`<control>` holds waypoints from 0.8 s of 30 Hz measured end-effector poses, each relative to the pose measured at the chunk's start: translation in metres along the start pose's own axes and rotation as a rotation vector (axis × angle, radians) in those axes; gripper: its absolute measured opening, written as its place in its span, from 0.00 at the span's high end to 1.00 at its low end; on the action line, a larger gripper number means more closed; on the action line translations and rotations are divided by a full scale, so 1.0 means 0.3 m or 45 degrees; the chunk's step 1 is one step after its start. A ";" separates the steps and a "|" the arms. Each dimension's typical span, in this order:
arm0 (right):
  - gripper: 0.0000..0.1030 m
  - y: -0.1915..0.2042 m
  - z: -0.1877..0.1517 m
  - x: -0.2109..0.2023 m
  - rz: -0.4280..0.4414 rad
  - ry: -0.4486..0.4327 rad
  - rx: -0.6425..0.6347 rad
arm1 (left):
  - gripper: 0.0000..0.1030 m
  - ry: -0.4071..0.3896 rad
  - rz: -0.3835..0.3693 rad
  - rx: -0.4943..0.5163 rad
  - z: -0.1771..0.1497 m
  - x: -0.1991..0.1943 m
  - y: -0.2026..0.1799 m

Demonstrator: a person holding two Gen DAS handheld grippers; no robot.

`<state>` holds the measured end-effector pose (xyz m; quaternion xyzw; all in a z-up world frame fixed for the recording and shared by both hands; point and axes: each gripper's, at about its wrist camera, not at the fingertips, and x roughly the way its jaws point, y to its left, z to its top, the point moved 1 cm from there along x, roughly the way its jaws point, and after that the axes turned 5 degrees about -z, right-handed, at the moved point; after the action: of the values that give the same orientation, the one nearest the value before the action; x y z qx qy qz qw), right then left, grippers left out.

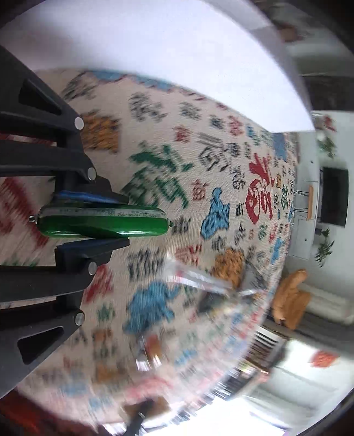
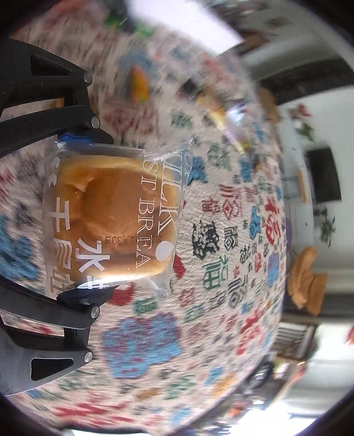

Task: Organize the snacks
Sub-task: 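Carry both snacks over the white box and open both grippers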

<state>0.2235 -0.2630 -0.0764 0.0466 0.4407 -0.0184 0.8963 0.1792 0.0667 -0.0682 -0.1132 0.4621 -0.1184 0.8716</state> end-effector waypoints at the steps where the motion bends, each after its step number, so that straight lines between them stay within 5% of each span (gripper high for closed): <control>1: 0.25 -0.001 0.002 -0.031 0.058 -0.001 0.048 | 0.79 -0.032 -0.034 -0.033 -0.008 -0.037 -0.006; 5: 0.25 0.125 0.067 -0.202 0.237 -0.095 0.042 | 0.79 -0.168 -0.202 -0.125 0.000 -0.240 -0.013; 9: 0.25 0.458 0.169 -0.407 0.528 -0.170 -0.121 | 0.78 -0.342 -0.260 -0.186 0.033 -0.521 0.079; 12: 0.25 0.787 0.189 -0.519 0.784 -0.145 -0.296 | 0.78 -0.461 -0.126 -0.251 0.025 -0.723 0.233; 15: 0.22 1.116 0.161 -0.577 0.989 -0.086 -0.430 | 0.73 -0.498 0.188 -0.303 -0.017 -0.850 0.394; 18: 0.17 1.382 0.116 -0.552 1.067 0.030 -0.552 | 0.16 -0.491 0.482 -0.412 -0.079 -0.908 0.534; 20: 0.17 1.512 0.072 -0.506 1.051 0.126 -0.642 | 0.15 -0.530 0.490 -0.492 -0.135 -0.944 0.598; 24: 0.17 1.525 0.037 -0.515 1.084 0.065 -0.659 | 0.14 -0.563 0.455 -0.577 -0.185 -0.950 0.646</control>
<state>0.1719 0.1898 0.0834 -0.0011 0.3946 0.4603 0.7953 -0.0025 0.3340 0.0639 -0.2439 0.2895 0.1686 0.9101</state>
